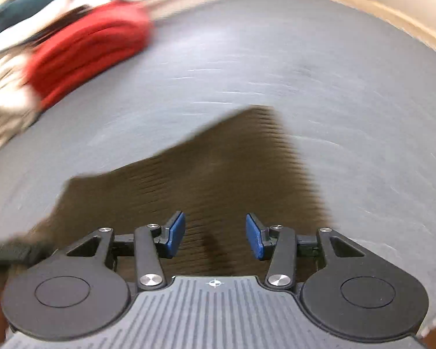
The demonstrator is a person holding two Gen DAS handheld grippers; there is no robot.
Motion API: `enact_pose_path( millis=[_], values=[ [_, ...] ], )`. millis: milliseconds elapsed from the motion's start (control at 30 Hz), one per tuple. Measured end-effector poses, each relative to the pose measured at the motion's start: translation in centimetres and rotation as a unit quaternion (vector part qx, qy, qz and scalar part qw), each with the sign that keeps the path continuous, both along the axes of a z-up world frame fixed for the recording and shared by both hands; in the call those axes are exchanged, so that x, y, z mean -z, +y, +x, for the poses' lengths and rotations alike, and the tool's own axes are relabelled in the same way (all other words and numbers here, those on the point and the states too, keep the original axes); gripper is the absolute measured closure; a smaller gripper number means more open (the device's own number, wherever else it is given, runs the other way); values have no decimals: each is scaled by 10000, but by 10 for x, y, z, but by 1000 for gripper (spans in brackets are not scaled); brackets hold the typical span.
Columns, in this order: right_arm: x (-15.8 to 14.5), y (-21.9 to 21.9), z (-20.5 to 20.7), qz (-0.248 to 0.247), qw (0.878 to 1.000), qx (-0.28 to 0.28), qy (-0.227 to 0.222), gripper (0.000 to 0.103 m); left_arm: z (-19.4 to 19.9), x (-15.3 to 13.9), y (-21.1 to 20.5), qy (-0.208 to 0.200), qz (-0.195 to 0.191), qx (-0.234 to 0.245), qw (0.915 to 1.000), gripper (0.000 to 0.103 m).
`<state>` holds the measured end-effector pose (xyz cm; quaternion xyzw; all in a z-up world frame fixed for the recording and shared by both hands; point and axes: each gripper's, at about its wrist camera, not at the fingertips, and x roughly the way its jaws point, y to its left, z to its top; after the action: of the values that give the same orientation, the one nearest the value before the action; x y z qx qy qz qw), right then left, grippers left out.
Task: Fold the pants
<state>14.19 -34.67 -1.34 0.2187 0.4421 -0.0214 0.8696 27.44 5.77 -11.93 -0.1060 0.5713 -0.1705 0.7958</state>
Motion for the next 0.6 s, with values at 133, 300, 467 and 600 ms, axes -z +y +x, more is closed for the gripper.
enact_pose_path(
  millis=[133, 300, 467, 600],
  values=[
    [19, -45, -3, 716, 9947, 637, 374, 53, -6, -12, -9, -263, 160, 432, 9986, 89],
    [21, -63, -14, 369, 9957, 740, 407, 53, -20, -43, 13, -407, -138, 326, 9985, 92],
    [29, -77, -18, 323, 9953, 750, 516, 45, -14, -16, 28, 142, -4, -442, 9989, 73],
    [42, -69, -18, 341, 9947, 469, 845, 39, -16, -1, 27, 677, -556, -307, 9957, 42]
  ],
)
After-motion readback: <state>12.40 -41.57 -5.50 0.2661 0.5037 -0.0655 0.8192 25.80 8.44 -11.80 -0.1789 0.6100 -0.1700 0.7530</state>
